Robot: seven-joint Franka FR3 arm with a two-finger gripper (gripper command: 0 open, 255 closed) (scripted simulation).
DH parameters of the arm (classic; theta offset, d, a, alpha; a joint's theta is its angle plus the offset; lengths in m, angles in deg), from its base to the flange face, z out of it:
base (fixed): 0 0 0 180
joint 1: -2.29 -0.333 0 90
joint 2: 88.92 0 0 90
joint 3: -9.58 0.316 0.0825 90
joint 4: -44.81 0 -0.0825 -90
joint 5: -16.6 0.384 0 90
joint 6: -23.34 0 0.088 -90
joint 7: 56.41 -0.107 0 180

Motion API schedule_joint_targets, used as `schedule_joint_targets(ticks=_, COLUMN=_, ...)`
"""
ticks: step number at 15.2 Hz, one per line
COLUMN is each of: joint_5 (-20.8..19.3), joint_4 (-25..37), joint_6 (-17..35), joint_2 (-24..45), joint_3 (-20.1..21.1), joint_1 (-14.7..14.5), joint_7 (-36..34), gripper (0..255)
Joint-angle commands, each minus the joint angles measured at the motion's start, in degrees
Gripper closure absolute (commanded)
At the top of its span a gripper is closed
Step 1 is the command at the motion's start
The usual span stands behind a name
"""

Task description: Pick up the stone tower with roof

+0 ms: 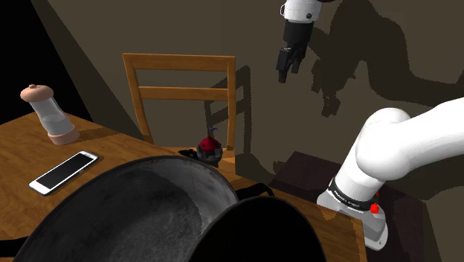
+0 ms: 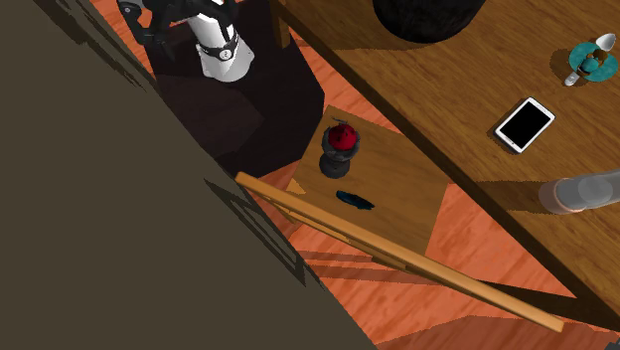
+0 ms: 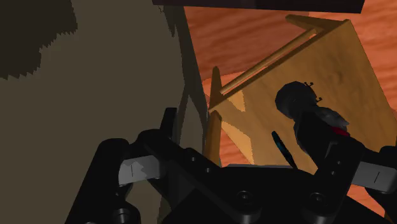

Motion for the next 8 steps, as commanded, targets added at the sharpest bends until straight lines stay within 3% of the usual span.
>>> schedule_joint_targets(ticks=1, joint_5=0.0, joint_4=0.0, joint_6=0.0, joint_2=0.0, joint_3=0.0, joint_1=0.0, joint_7=0.0, gripper=0)
schedule_joint_targets(ticks=8, joint_5=2.6, joint_4=-2.1, joint_6=12.8, joint_2=8.9, joint_3=0.5, joint_1=-5.9, joint_7=6.1, gripper=0)
